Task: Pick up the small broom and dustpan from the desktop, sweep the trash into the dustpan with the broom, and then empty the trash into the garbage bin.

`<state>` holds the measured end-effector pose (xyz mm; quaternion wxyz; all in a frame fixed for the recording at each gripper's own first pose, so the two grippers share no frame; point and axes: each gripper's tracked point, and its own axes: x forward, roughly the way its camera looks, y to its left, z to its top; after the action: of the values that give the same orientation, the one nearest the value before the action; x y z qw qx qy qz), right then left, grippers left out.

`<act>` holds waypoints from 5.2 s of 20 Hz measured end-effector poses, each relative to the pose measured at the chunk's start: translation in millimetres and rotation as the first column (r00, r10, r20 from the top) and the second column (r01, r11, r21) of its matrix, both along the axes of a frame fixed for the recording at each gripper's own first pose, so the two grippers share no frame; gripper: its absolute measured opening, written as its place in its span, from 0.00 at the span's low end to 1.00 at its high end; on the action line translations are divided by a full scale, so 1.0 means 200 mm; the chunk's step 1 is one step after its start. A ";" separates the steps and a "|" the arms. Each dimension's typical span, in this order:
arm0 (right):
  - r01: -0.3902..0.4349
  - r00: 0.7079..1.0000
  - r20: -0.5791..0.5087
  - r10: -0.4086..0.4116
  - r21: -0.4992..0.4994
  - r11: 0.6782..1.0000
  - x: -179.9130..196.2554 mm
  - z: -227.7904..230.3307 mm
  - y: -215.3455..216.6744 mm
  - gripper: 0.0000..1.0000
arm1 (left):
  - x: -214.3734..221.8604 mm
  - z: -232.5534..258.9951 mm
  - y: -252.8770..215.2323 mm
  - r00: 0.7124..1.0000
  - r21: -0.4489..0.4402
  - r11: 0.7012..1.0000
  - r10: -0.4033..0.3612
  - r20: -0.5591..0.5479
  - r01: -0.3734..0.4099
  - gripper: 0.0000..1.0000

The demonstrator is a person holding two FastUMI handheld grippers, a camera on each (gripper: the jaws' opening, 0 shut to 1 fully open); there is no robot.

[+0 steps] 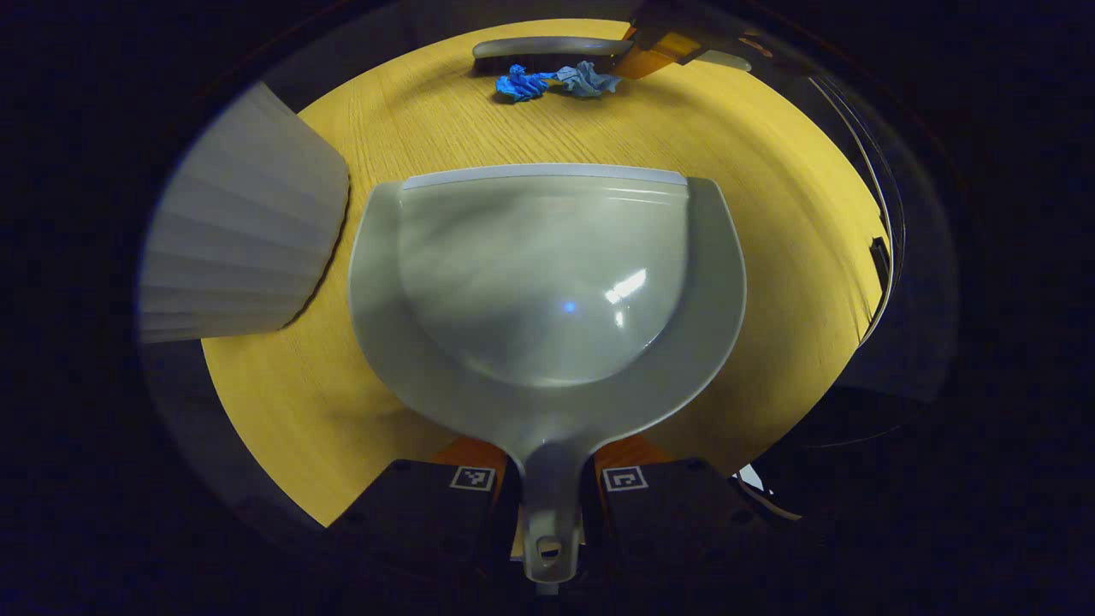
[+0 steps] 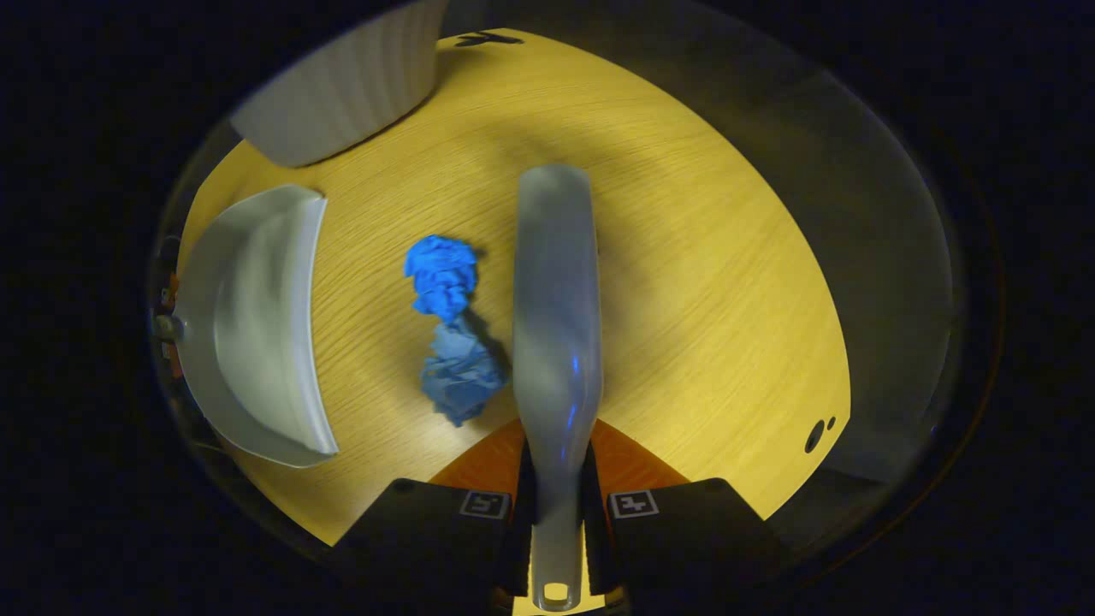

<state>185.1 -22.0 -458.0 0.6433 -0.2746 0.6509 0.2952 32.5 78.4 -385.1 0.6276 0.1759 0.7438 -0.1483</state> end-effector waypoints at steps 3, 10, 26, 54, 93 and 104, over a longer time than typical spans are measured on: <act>0.011 0.994 -0.113 -0.002 0.081 0.997 -0.21 0.02 0.15 0.37 | 0.02 -0.01 -0.01 0.999 -0.053 0.998 -0.016 0.051 0.019 0.29; 0.041 0.963 -0.270 0.023 0.228 0.973 -0.31 0.07 0.27 0.29 | 0.02 -0.02 -0.03 0.993 -0.145 0.989 0.004 0.116 0.013 0.29; 0.562 0.814 -0.131 -0.565 0.419 0.713 -0.03 -0.03 -0.69 0.29 | 0.16 0.08 -0.06 0.919 -0.200 0.963 0.237 0.316 -0.180 0.29; 0.788 0.394 -0.098 -0.914 0.548 0.281 -0.31 -0.16 -1.26 0.28 | 2.01 0.08 0.50 0.880 0.618 0.736 -0.452 0.144 0.277 0.29; 0.766 0.502 -0.131 -0.855 0.525 0.370 -0.05 -0.18 -1.25 0.28 | 2.06 0.39 0.45 0.521 0.654 0.755 -0.541 0.660 -0.046 0.29; 0.785 0.550 -0.112 -0.828 0.407 0.467 -0.09 -0.55 -1.27 0.28 | 1.81 -0.71 -0.54 0.744 -0.061 0.993 0.113 0.658 -0.096 0.29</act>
<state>166.9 -276.7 -568.3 0.7797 0.1925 0.5915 0.0716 393.8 -29.0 -526.8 0.8591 0.1677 0.4810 -0.0500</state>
